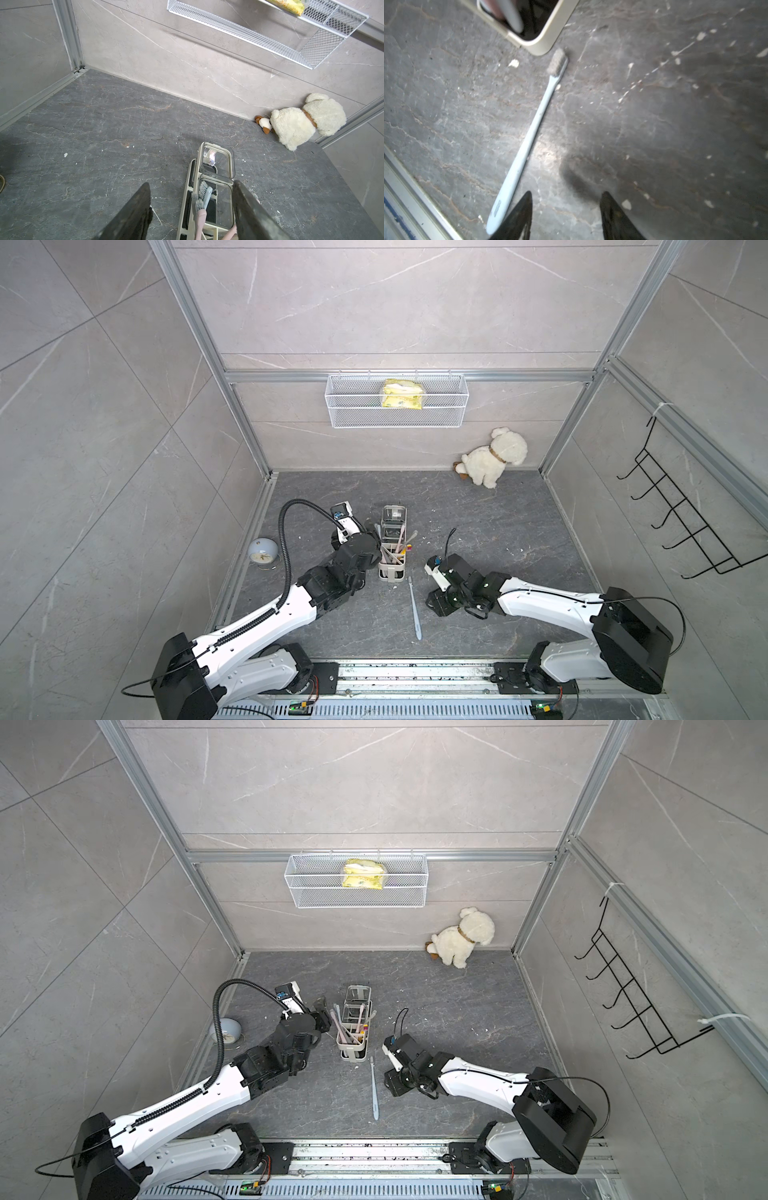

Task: Place the toothbrush into the toothbrush holder
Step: Pick up the toothbrush from the center of the board.

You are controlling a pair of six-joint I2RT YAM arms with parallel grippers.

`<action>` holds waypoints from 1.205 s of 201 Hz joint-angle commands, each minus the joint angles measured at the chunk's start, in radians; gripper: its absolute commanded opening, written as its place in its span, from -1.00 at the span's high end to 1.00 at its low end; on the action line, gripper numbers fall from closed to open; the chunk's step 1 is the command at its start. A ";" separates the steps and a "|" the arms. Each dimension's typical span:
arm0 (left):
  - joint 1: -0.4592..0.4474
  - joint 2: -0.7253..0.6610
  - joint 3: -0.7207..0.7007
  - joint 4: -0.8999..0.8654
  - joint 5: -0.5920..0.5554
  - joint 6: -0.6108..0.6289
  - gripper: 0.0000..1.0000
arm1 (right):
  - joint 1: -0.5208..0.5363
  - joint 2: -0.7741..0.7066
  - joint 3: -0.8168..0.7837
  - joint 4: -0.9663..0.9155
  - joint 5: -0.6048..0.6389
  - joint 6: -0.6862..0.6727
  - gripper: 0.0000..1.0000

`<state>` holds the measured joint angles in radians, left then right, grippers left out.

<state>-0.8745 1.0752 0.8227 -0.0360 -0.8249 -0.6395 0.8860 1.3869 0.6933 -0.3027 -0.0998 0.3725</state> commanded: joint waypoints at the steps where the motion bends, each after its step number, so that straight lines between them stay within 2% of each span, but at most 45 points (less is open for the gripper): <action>1: 0.003 0.003 0.060 -0.063 0.019 -0.066 -0.26 | 0.067 0.023 0.084 -0.123 0.109 0.125 -0.23; 20: 0.002 0.003 0.074 -0.096 0.032 -0.087 -0.26 | 0.114 0.079 0.122 -0.144 0.157 0.196 -0.30; 69: 0.002 -0.010 0.105 -0.207 0.046 -0.133 -0.26 | 0.193 0.277 0.212 -0.193 0.241 0.266 -0.27; 83: 0.001 -0.015 0.111 -0.229 0.053 -0.142 -0.26 | 0.199 0.309 0.215 -0.200 0.256 0.284 -0.10; 103: 0.001 -0.012 0.122 -0.255 0.066 -0.152 -0.26 | 0.199 0.331 0.196 -0.207 0.270 0.311 0.31; 119: 0.002 -0.005 0.128 -0.263 0.078 -0.159 -0.26 | 0.200 0.305 0.152 -0.187 0.270 0.334 0.56; 140: 0.000 0.006 0.136 -0.271 0.097 -0.165 -0.26 | 0.200 0.240 0.081 -0.139 0.251 0.360 0.69; 189: -0.026 0.047 0.176 -0.286 0.138 -0.181 -0.26 | 0.199 0.089 -0.020 -0.089 0.240 0.389 0.74; 242: -0.078 0.134 0.246 -0.293 0.195 -0.220 -0.34 | 0.200 -0.090 -0.023 -0.135 0.257 0.374 0.75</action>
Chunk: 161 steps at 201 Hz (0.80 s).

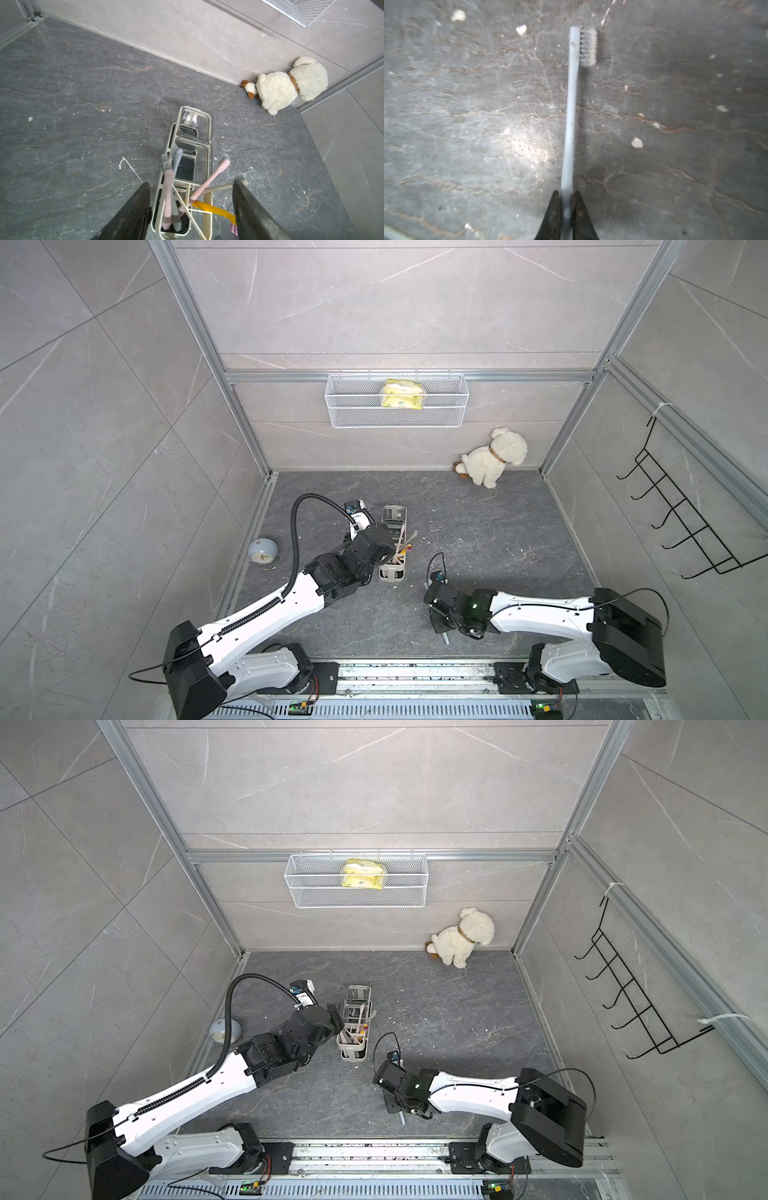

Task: Place the toothbrush into the toothbrush holder
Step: Pick up the toothbrush from the center of the board.

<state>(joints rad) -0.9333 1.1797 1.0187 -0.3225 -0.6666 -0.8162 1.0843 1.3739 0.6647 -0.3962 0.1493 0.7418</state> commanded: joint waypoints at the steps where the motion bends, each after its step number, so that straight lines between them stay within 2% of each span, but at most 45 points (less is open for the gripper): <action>1: -0.021 0.031 0.050 -0.006 0.040 -0.045 -0.34 | 0.001 -0.080 0.006 -0.044 0.007 0.004 0.75; 33: -0.045 0.100 0.070 -0.005 0.104 -0.121 -0.56 | 0.001 -0.166 0.028 -0.084 0.013 -0.015 0.75; 53: -0.059 0.132 0.064 0.011 0.137 -0.170 -0.63 | 0.001 -0.221 0.044 -0.106 0.016 -0.024 0.75; 95: -0.071 0.168 0.035 0.111 0.190 -0.224 -0.66 | 0.001 -0.314 0.094 -0.129 0.007 -0.047 0.75; 125: -0.071 0.190 0.020 0.205 0.277 -0.253 -0.66 | 0.002 -0.378 0.110 -0.115 0.006 -0.049 0.75; 161: -0.072 0.223 0.018 0.262 0.318 -0.268 -0.58 | 0.001 -0.420 0.138 -0.106 -0.014 -0.069 0.75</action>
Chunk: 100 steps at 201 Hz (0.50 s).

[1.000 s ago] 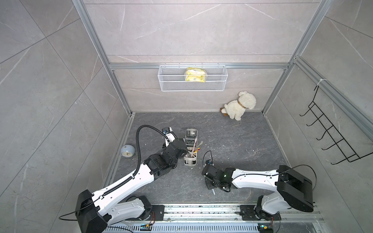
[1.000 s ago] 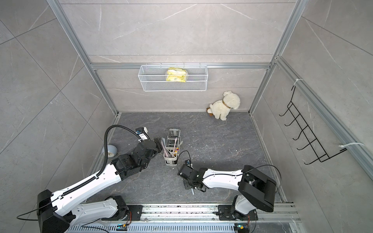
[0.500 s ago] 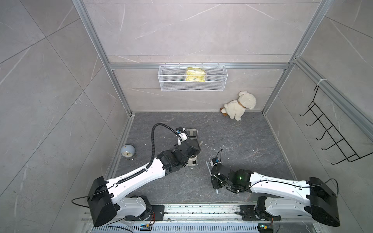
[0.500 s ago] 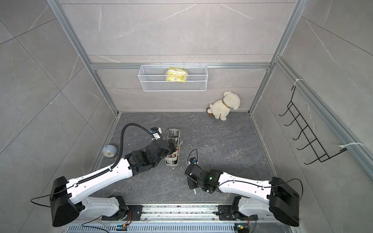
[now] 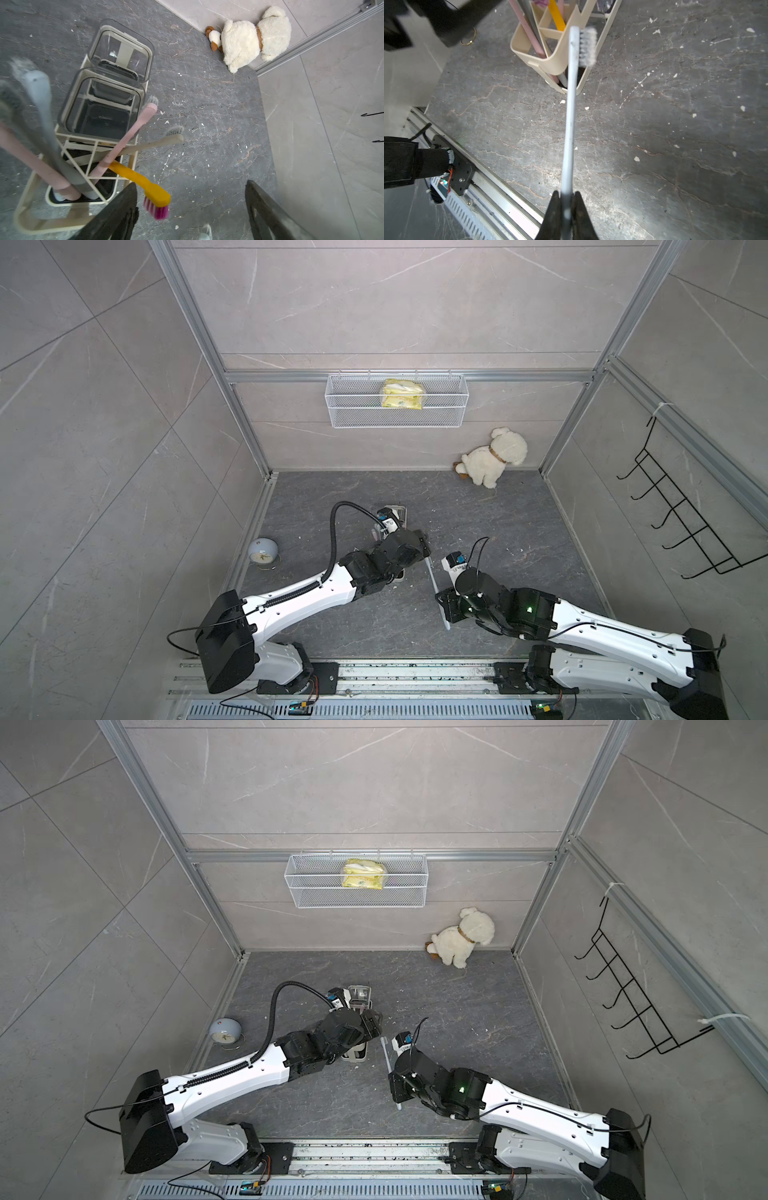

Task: Place the toothbrush into the toothbrush holder
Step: Pick up the toothbrush from the center of the board.

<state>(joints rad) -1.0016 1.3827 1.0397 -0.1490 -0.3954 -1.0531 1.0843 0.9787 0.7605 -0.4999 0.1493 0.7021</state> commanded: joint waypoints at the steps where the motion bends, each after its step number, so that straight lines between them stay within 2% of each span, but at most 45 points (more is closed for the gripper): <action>1: -0.004 0.021 -0.003 0.089 0.048 -0.031 -0.57 | 0.001 -0.026 0.044 -0.002 -0.014 -0.029 0.75; 67: -0.003 0.071 -0.015 0.164 0.103 -0.071 -0.33 | 0.001 -0.031 0.063 0.007 -0.021 -0.052 0.75; 100: -0.005 0.077 -0.013 0.167 0.119 -0.072 0.06 | 0.001 -0.031 0.079 0.006 -0.010 -0.068 0.75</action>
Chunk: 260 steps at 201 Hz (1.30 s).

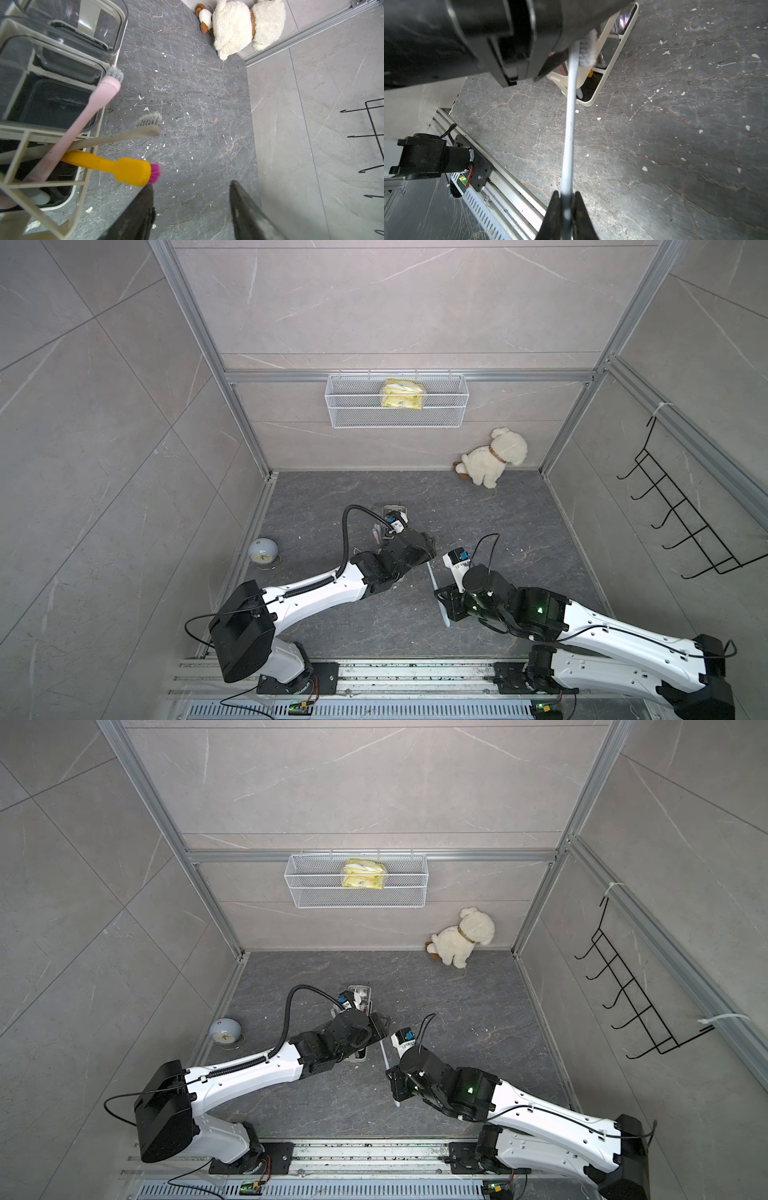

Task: Place the toothbrush into the toothbrush holder
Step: Pick up the toothbrush from the center of the board.

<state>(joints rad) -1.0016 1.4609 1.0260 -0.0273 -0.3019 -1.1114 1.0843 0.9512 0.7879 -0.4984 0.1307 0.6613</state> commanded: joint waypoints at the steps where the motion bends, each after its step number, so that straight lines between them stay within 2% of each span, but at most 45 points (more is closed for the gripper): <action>1: -0.005 -0.001 0.000 0.045 0.028 -0.014 0.06 | 0.001 -0.003 0.052 0.004 0.009 -0.028 0.75; 58: -0.005 -0.009 0.022 0.021 0.072 -0.038 0.55 | 0.000 0.042 0.086 -0.008 0.046 -0.052 0.74; 90: -0.005 -0.032 0.043 -0.026 0.077 -0.046 0.68 | -0.002 0.069 0.092 -0.017 0.065 -0.037 0.74; 105: -0.005 -0.037 0.065 -0.062 0.079 -0.035 1.00 | -0.006 0.066 0.092 -0.017 0.076 -0.027 0.76; 121: -0.005 -0.042 0.072 -0.082 0.080 -0.031 0.99 | -0.013 0.067 0.096 -0.023 0.080 -0.025 0.76; 142: -0.006 -0.046 0.064 -0.095 0.071 -0.035 0.52 | -0.021 0.070 0.106 -0.029 0.077 -0.029 0.76; 179: -0.007 -0.048 0.051 -0.099 0.069 -0.043 0.30 | -0.033 0.081 0.113 -0.035 0.068 -0.033 0.76; 189: -0.008 -0.045 0.051 -0.099 0.075 -0.043 0.33 | -0.036 0.085 0.114 -0.035 0.063 -0.033 0.76; 217: -0.012 -0.042 0.051 -0.097 0.072 -0.044 0.69 | -0.049 0.104 0.114 -0.035 0.045 -0.031 0.76; 253: -0.016 -0.049 0.053 -0.101 0.063 -0.036 1.00 | -0.059 0.118 0.121 -0.032 0.033 -0.034 0.75; 260: -0.017 -0.052 0.055 -0.106 0.061 -0.033 1.00 | -0.060 0.119 0.122 -0.032 0.032 -0.037 0.72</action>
<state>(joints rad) -1.0084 1.4471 1.0565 -0.1131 -0.2340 -1.1557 1.0389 1.0626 0.8719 -0.5224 0.1493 0.6315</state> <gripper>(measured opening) 0.075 0.127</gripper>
